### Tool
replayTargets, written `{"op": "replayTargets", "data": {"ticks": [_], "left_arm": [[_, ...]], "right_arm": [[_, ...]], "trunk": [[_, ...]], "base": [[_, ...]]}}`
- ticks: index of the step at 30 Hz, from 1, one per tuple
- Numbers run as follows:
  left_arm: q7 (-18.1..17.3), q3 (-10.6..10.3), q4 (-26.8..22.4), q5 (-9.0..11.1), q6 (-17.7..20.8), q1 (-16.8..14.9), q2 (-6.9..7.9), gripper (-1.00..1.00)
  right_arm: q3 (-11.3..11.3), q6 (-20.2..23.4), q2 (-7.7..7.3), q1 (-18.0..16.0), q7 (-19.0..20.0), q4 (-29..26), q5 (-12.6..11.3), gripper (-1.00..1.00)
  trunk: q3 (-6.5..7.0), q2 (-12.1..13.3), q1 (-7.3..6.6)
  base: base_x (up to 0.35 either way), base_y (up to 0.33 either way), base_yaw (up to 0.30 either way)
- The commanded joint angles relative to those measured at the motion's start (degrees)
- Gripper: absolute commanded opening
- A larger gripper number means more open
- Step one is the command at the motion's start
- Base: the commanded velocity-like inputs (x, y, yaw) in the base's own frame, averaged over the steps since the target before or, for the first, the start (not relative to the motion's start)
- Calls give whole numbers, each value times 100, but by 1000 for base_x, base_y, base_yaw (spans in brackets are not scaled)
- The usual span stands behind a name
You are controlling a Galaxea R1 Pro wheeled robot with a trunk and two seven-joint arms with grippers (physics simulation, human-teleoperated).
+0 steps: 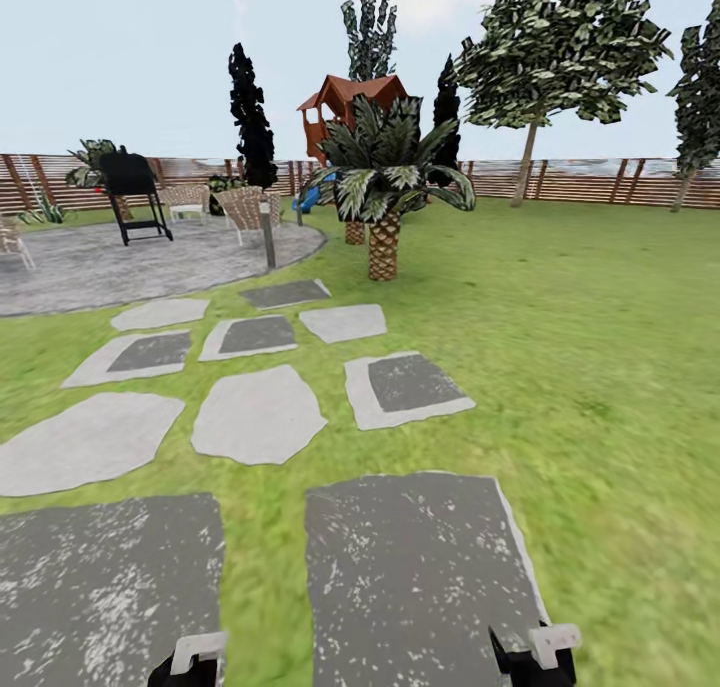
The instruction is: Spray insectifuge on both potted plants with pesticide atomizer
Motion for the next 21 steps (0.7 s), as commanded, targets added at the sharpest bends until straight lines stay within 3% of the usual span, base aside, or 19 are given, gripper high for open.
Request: {"op": "replayTargets", "data": {"ticks": [1, 21], "left_arm": [[23, 28, 9, -61, -24, -5, -1, -100], [23, 29, 9, -59, -23, -5, -1, -100]], "right_arm": [[20, -17, -1, -3, 45, 4, -62, 100], [13, -17, -10, -3, 45, 11, -58, 100]], "trunk": [[-5, -2, 2], [-5, -2, 2]], "base": [[338, 0, 0], [339, 0, 0]]}}
